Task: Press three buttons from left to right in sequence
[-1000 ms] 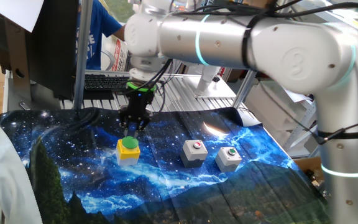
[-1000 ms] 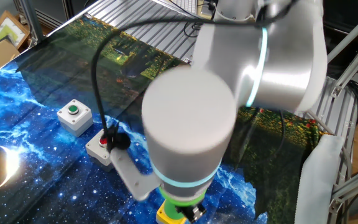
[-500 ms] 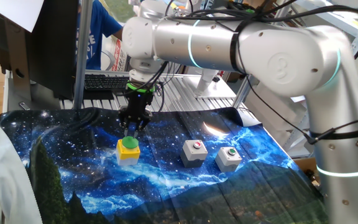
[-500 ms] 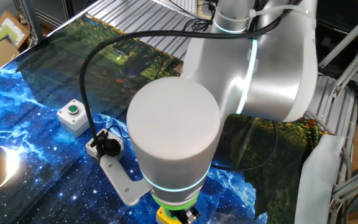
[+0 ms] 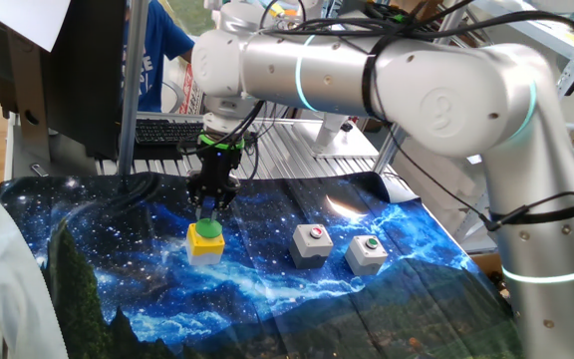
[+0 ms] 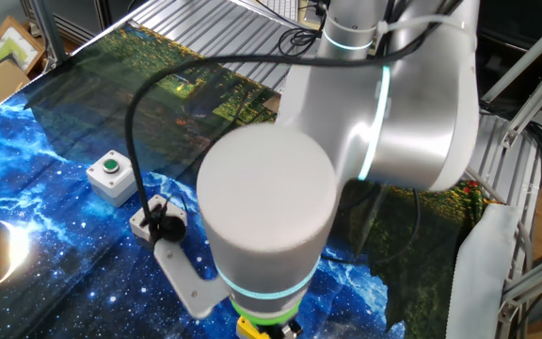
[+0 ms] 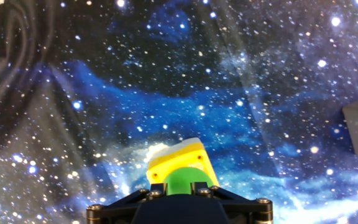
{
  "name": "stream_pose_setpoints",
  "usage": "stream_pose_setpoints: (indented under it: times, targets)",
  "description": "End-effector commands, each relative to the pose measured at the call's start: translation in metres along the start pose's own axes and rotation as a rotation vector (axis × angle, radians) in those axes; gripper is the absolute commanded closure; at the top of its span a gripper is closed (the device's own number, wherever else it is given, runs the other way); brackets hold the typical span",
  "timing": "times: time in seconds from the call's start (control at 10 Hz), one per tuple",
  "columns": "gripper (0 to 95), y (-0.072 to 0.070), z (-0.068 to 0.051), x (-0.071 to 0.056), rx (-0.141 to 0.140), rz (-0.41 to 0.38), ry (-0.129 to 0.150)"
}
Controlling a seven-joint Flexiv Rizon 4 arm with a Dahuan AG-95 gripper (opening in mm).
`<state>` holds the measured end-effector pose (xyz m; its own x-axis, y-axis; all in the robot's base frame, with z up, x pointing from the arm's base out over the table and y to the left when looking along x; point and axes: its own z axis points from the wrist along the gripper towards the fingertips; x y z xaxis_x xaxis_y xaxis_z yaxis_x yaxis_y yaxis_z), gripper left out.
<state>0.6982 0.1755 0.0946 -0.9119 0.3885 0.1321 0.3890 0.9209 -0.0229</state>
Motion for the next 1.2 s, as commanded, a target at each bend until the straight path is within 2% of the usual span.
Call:
stream_pose_setpoints:
  times: [0.1,0.5,1.0,1.2]
  targets:
    - [76.0,-0.001,0.003,-0.001,-0.003,-0.004,-0.002]
    - [76.0,-0.004,0.009,-0.008,-0.003,-0.011,0.002]
    - [76.0,0.000,0.013,-0.010,0.013,-0.010,-0.007]
    - [76.0,-0.004,0.007,-0.006,0.010,-0.013,-0.002]
